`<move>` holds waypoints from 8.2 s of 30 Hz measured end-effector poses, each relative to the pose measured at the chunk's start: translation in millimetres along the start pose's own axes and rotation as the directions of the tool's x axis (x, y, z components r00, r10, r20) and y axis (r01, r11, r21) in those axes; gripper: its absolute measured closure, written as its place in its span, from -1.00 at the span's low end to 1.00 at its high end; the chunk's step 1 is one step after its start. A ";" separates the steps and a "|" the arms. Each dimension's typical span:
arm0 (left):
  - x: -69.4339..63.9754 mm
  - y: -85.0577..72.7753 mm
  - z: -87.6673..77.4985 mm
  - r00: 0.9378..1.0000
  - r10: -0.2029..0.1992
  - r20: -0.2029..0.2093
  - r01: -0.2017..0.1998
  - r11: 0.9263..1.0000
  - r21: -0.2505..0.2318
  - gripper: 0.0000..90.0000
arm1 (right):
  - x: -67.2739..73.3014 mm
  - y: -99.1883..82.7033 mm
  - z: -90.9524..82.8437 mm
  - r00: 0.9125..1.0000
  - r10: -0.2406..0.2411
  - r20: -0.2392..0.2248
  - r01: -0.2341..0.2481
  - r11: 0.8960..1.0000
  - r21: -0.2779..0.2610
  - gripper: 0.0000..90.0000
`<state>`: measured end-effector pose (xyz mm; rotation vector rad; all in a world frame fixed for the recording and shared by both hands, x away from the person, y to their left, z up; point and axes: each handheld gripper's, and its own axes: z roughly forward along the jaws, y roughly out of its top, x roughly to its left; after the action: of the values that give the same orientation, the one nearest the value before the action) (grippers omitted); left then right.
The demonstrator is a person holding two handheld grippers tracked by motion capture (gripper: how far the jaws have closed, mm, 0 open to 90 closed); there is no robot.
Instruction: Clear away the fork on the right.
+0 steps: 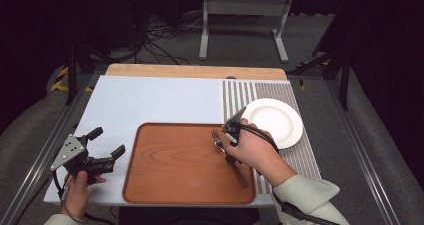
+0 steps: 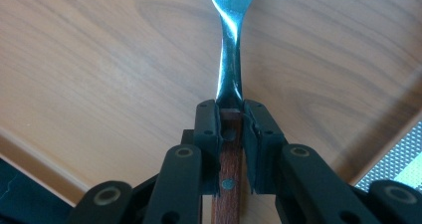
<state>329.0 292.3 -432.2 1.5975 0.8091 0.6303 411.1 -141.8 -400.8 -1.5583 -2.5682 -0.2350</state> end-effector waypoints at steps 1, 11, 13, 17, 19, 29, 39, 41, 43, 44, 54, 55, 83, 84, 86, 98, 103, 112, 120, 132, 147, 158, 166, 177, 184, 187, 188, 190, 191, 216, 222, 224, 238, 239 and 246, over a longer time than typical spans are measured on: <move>0.0 0.0 0.0 1.000 0.000 0.000 0.000 1.000 0.000 -0.97 | 0.0 0.0 0.0 1.000 0.000 0.000 0.000 1.000 0.000 0.74; 0.0 0.1 0.2 1.000 0.006 0.003 -0.006 1.000 -0.001 -0.97 | -1.4 1.4 6.5 1.000 0.029 0.000 -0.029 0.999 0.023 0.74; 0.0 0.0 0.2 1.000 0.004 0.001 -0.004 1.000 -0.003 -0.97 | -1.0 1.3 7.0 1.000 0.029 -0.002 -0.029 0.999 0.028 0.74; 0.1 0.1 0.2 1.000 0.003 0.002 -0.003 1.000 -0.003 -0.97 | -0.3 1.1 7.9 0.999 0.032 -0.007 -0.032 0.999 0.033 0.74; 0.0 0.1 0.4 1.000 0.005 0.001 -0.005 1.000 -0.003 -0.97 | 0.2 1.1 7.9 0.999 0.030 -0.011 -0.030 0.999 0.027 0.73; 0.0 0.2 0.4 1.000 0.005 0.000 -0.005 1.000 -0.002 -0.97 | -2.4 -0.4 1.0 1.000 0.009 -0.021 -0.009 1.000 -0.017 0.47; -0.1 0.3 0.3 1.000 0.004 -0.002 -0.004 1.000 0.001 -0.97 | -4.0 0.1 -7.4 0.968 -0.246 0.040 0.247 0.923 -0.296 -0.58; -0.1 0.4 0.3 1.000 0.006 -0.002 -0.006 1.000 0.001 -0.97 | -5.0 1.0 -9.4 0.956 -0.289 0.047 0.288 0.899 -0.330 -0.59; -0.2 0.4 0.3 1.000 0.005 -0.002 -0.005 1.000 0.002 -0.97 | -5.3 1.9 -10.3 0.946 -0.323 0.038 0.315 0.880 -0.356 -0.56; -0.3 0.4 0.3 1.000 0.006 -0.002 -0.006 1.000 0.003 -0.97 | -5.5 2.2 -10.2 0.942 -0.333 0.033 0.322 0.875 -0.363 -0.53; -0.3 0.5 0.7 1.000 0.008 0.000 -0.008 1.000 0.003 -0.97 | -5.0 9.4 -5.9 0.873 -0.487 0.012 0.442 0.782 -0.441 0.01; -0.2 0.5 0.7 1.000 0.008 0.001 -0.008 1.000 0.003 -0.97 | -4.3 10.2 -3.3 0.863 -0.504 0.002 0.450 0.769 -0.453 0.12; 0.2 0.4 1.2 1.000 0.009 0.007 -0.009 1.000 0.005 -0.97 | -3.8 27.6 36.8 0.795 -0.600 0.091 0.576 0.700 -0.422 1.00; 0.2 0.4 1.3 1.000 0.008 0.007 -0.008 1.000 0.005 -0.97 | -3.7 27.9 37.1 0.796 -0.599 0.092 0.575 0.701 -0.422 1.00; 0.2 0.3 1.4 1.000 0.008 0.007 -0.008 1.000 0.005 -0.97 | -3.8 28.1 37.2 0.795 -0.599 0.093 0.578 0.703 -0.415 1.00; 0.3 0.3 1.0 1.000 0.005 0.006 -0.005 1.000 0.004 -0.97 | -7.1 30.1 36.4 0.804 -0.585 0.105 0.572 0.713 -0.407 1.00; 0.5 0.5 0.7 1.000 0.005 0.007 -0.006 1.000 0.005 -0.97 | -12.9 30.0 34.2 0.813 -0.570 0.120 0.565 0.722 -0.401 1.00; 0.3 0.5 0.8 1.000 0.006 0.005 -0.006 1.000 0.004 -0.97 | -24.6 28.3 29.9 0.831 -0.539 0.137 0.545 0.743 -0.388 1.00; 0.3 0.6 1.3 1.000 0.007 0.007 -0.007 1.000 0.004 -0.97 | -38.1 25.2 25.6 0.850 -0.503 0.156 0.521 0.763 -0.382 1.00; 0.1 0.5 2.0 1.000 0.006 0.007 -0.006 1.000 0.001 -0.97 | -47.8 22.6 22.7 0.864 -0.474 0.168 0.501 0.777 -0.381 1.00; -0.1 0.7 2.1 1.000 0.008 0.009 -0.008 1.000 0.003 -0.97 | -56.8 19.8 19.8 0.878 -0.444 0.177 0.478 0.793 -0.378 1.00; -0.1 0.7 0.8 1.000 0.009 0.006 -0.009 1.000 0.004 -0.97 | -57.7 18.9 17.4 0.886 -0.435 0.160 0.461 0.790 -0.404 0.95; -0.1 1.4 1.4 1.000 0.007 0.009 -0.007 1.000 0.002 -0.97 | -51.9 15.8 4.2 0.875 -0.455 0.168 0.478 0.750 -0.458 0.48; 0.9 3.7 -0.3 1.000 0.009 0.001 -0.009 1.000 -0.010 -0.97 | -47.6 -1.6 -19.5 0.846 -0.503 0.177 0.501 0.633 -0.591 -0.53; 2.1 2.9 -1.2 1.000 0.006 -0.003 -0.006 1.000 -0.010 -0.97 | -53.8 -15.4 -38.4 0.847 -0.493 0.196 0.488 0.577 -0.656 -0.61; 1.8 2.7 -1.0 1.000 0.004 -0.003 -0.004 1.000 -0.010 -0.97 | -57.7 -23.2 -46.1 0.857 -0.477 0.194 0.466 0.558 -0.687 -0.66; 1.6 2.8 -1.1 1.000 0.005 -0.003 -0.005 1.000 -0.010 -0.97 | -58.9 -26.0 -48.4 0.859 -0.476 0.187 0.457 0.551 -0.698 -0.66; 1.5 2.9 -1.1 1.000 0.005 -0.001 -0.005 1.000 -0.006 -0.97 | -61.0 -30.9 -52.0 0.861 -0.477 0.174 0.440 0.531 -0.724 -0.66; 1.5 2.8 -0.9 1.000 0.005 0.000 -0.005 1.000 -0.005 -0.97 | -63.0 -35.2 -55.1 0.860 -0.477 0.179 0.439 0.514 -0.737 -0.66; 0.9 1.7 -0.7 1.000 -0.002 -0.008 0.002 1.000 -0.008 -0.97 | -113.9 -109.8 -50.1 0.908 -0.374 0.187 0.311 0.306 -0.900 -0.68; 0.9 1.6 -0.8 1.000 -0.001 -0.010 0.001 1.000 -0.008 -0.97 | -124.8 -126.2 -41.9 0.919 -0.346 0.190 0.285 0.246 -0.926 -0.70; 0.9 1.6 -0.8 1.000 -0.001 -0.010 0.001 1.000 -0.007 -0.97 | -126.1 -128.7 -40.4 0.921 -0.340 0.189 0.280 0.242 -0.929 -0.70; 0.7 1.7 -1.2 1.000 -0.001 -0.008 0.001 1.000 -0.005 -0.97 | -141.6 -154.7 -10.2 0.936 -0.287 0.205 0.275 0.232 -0.933 -0.70; 0.7 1.7 -1.2 1.000 -0.001 -0.008 0.001 1.000 -0.005 -0.97 | -143.1 -155.9 -7.5 0.938 -0.283 0.199 0.268 0.235 -0.934 -0.70; 1.1 1.6 -0.5 1.000 0.000 -0.009 0.000 1.000 -0.008 -0.97 | -148.0 -158.8 2.9 0.945 -0.256 0.204 0.274 0.281 -0.920 -0.69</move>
<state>329.5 293.3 -430.6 1.5886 0.8120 0.6401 337.9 -342.0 -442.1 -1.1819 -2.7548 -2.1336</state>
